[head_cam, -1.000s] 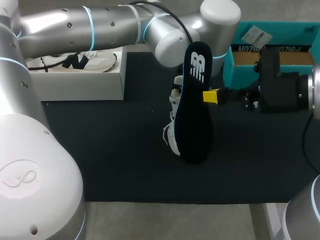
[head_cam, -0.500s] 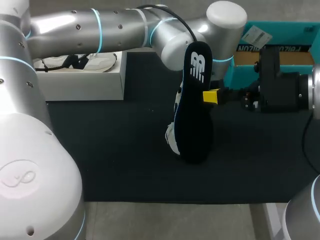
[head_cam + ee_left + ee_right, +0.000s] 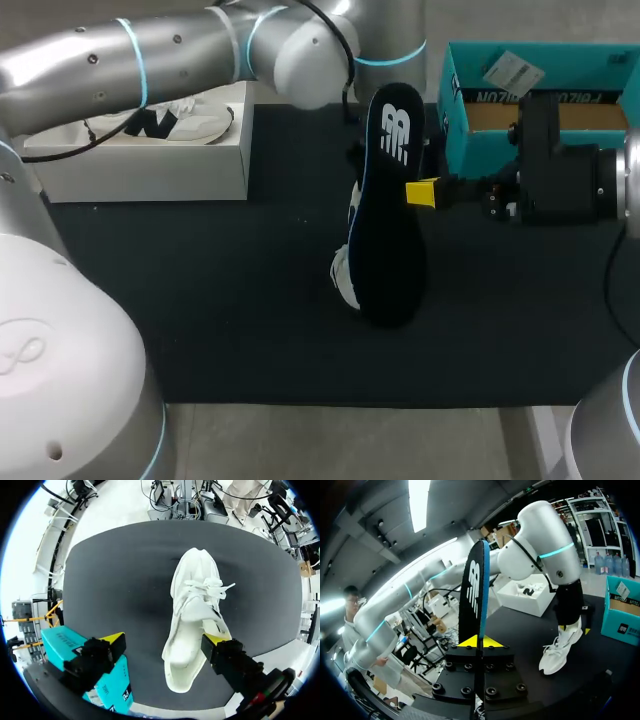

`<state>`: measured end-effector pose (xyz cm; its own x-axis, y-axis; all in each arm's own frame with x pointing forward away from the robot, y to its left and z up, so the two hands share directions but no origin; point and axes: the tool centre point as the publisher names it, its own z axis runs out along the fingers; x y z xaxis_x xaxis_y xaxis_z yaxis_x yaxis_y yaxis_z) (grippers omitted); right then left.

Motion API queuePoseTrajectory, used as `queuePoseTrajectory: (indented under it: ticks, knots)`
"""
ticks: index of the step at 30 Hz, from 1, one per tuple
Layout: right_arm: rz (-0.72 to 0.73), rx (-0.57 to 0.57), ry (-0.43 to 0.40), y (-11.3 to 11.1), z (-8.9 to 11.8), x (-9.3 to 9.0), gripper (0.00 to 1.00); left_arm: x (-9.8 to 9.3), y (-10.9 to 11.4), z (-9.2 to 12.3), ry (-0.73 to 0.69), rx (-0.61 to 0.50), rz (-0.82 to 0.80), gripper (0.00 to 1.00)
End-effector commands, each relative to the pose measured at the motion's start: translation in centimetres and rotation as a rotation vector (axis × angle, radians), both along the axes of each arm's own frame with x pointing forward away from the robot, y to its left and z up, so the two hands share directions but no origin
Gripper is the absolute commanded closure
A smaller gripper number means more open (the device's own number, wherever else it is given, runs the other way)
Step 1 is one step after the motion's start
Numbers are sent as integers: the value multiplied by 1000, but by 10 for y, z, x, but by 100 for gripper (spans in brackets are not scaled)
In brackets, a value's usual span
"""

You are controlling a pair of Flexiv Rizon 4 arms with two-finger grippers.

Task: Take the shoe out of the shoebox, open the shoe tongue, remove and reinsert the insole, then place the shoe into the shoebox

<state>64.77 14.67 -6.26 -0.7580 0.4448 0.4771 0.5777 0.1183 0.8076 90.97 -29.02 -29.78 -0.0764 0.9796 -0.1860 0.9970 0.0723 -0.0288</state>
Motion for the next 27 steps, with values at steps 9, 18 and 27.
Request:
queuePoseTrajectory:
  ticks: [9, 18, 27]
  knots:
    - [-4, 0, -1, 1, -2, -1, 100, 7, 13, 76, 12, -538, 26, 0]
    - [-4, 0, -1, 1, -2, -1, 100, 8, 13, 79, 17, -543, 31, 0]
    - [-4, 0, -1, 1, -2, -1, 100, -3, 5, 52, 22, -652, 85, 0]
